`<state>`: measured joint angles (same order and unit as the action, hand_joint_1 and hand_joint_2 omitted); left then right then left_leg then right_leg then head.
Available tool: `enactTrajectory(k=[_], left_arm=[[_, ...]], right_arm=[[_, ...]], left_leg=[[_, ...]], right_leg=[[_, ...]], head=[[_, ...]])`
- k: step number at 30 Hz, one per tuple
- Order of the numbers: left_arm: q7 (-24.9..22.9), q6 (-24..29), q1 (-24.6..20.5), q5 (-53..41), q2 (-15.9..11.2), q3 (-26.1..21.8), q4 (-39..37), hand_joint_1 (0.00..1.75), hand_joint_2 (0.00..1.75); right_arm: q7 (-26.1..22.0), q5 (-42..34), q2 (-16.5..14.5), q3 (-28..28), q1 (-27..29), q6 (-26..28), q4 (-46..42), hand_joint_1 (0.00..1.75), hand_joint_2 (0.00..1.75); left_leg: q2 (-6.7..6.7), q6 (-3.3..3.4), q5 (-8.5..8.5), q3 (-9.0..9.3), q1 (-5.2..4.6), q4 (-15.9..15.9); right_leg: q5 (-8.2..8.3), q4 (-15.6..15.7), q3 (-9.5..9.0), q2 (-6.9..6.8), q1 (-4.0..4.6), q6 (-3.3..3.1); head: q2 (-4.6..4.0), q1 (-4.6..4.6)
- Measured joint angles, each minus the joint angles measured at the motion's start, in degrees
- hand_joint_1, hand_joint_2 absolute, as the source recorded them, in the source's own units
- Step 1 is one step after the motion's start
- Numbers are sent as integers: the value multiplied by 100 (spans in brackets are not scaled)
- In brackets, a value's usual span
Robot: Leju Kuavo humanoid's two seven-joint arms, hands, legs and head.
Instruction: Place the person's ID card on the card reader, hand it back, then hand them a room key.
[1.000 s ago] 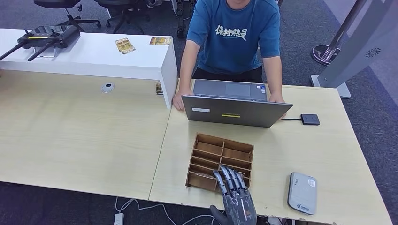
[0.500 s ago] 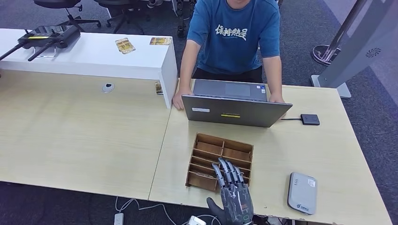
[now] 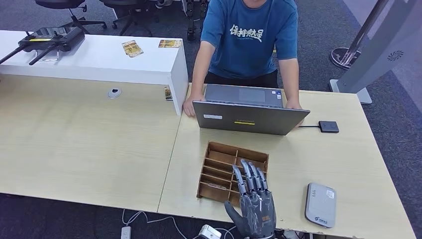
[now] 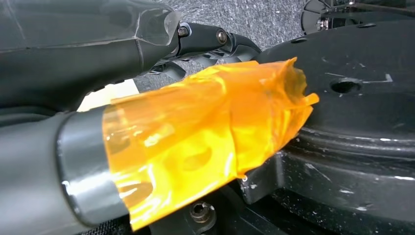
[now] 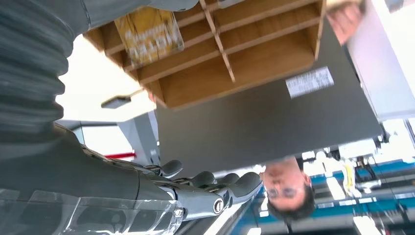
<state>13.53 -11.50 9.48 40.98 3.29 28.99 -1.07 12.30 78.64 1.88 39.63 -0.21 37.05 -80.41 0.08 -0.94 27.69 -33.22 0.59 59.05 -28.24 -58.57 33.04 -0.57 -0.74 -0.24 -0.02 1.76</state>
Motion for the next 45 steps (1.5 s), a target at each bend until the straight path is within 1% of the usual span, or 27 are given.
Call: enactTrajectory(k=[7, 19, 24, 30, 35, 45], left_arm=[[-10, 35, -5, 0, 24, 1, 0, 0, 0], [-16, 38, -6, 0, 25, 2, 0, 0, 0], [-17, 44, -7, 3, 28, 1, 0, 0, 0], [-24, 48, -12, 38, 30, 0, 0, 0, 0], [-37, 43, -21, 85, 40, 1, 0, 0, 0], [-42, 38, -23, 131, 55, -1, 0, 0, 0]], right_arm=[[36, 191, -72, -29, -61, 4, -202, 0, 175], [33, 187, -122, -29, -116, 1, -203, 0, 175], [-34, 50, -151, -19, -159, -18, -159, 0, 175], [-256, -168, -233, 79, -313, -151, 205, 0, 175], [-535, -399, -281, 325, -539, -347, 660, 0, 175], [-596, -679, -304, 741, -823, -597, 1099, 0, 175]], left_leg=[[0, 0, 0, 1, 0, 0], [-1, 0, 0, -1, -1, 0], [-1, 0, 0, 0, -1, 0], [-1, 0, 0, 0, 0, 0], [-1, 0, 0, 0, -1, 0], [-1, 0, 0, 0, -1, 0]], right_leg=[[0, -1, -1, -1, 0, 0], [0, 0, -1, -1, -1, 0], [0, -1, -2, -1, -1, 0], [0, -2, -2, -1, 0, 0], [0, -1, -1, -1, 0, 0], [0, -1, 0, 0, -1, 0]], head=[[0, 0], [0, 0], [0, 1], [0, 0], [0, 0], [0, 0]])
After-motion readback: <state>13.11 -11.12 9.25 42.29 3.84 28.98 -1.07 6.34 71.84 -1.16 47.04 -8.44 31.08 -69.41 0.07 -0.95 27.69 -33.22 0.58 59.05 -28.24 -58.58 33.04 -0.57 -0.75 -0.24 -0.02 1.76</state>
